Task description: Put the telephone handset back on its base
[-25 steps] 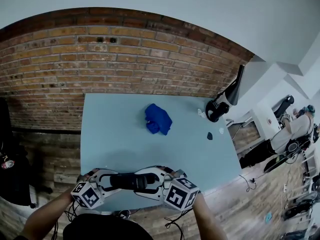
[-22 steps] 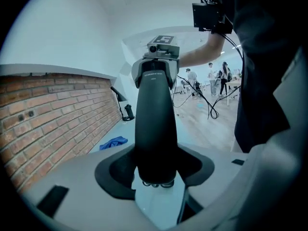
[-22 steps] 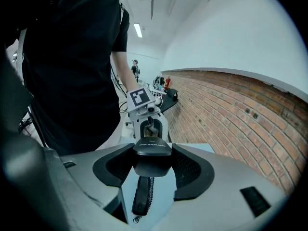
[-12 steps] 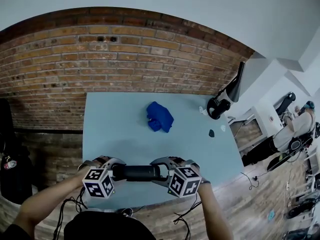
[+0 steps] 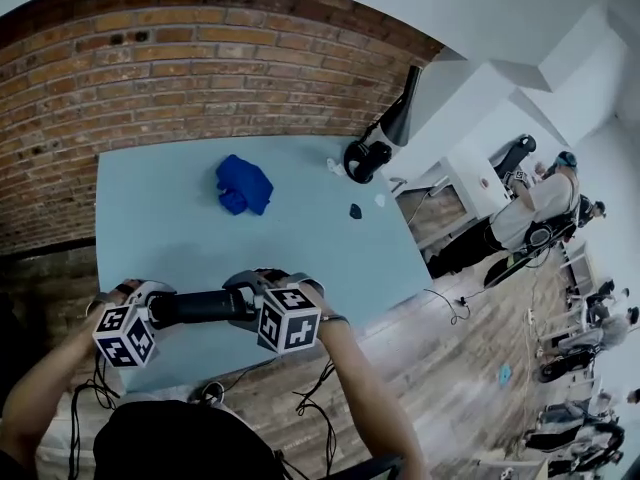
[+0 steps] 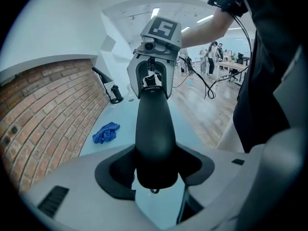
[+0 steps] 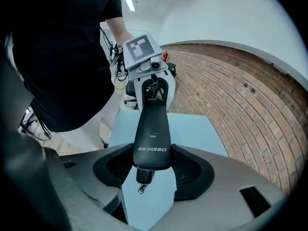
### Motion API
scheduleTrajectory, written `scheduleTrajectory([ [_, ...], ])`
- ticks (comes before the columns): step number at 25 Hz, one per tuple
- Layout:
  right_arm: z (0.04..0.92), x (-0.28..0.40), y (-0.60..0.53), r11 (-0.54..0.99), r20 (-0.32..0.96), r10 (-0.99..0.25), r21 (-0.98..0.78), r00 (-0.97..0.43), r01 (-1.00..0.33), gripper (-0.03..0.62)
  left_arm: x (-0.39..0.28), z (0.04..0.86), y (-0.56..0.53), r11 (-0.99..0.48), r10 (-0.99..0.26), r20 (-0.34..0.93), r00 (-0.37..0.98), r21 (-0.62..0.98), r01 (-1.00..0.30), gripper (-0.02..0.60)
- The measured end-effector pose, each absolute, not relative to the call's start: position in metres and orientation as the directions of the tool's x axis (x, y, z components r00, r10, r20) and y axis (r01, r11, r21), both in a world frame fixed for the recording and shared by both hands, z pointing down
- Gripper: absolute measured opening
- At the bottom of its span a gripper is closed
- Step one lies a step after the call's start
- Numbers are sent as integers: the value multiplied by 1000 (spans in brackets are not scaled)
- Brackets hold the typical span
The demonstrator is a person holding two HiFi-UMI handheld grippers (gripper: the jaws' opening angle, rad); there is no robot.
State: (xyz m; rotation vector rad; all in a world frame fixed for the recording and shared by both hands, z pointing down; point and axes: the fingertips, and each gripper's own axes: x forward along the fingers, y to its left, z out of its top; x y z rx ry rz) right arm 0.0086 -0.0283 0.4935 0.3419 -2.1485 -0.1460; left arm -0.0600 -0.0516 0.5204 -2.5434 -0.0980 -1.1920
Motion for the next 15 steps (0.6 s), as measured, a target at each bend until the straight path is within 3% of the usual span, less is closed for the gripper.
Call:
scheduleTrajectory([
  [15,508,-10,-9,931,824,-355,269,-441,-247,252,-81,523,-37,-917,-101,773,626,-317,243,262],
])
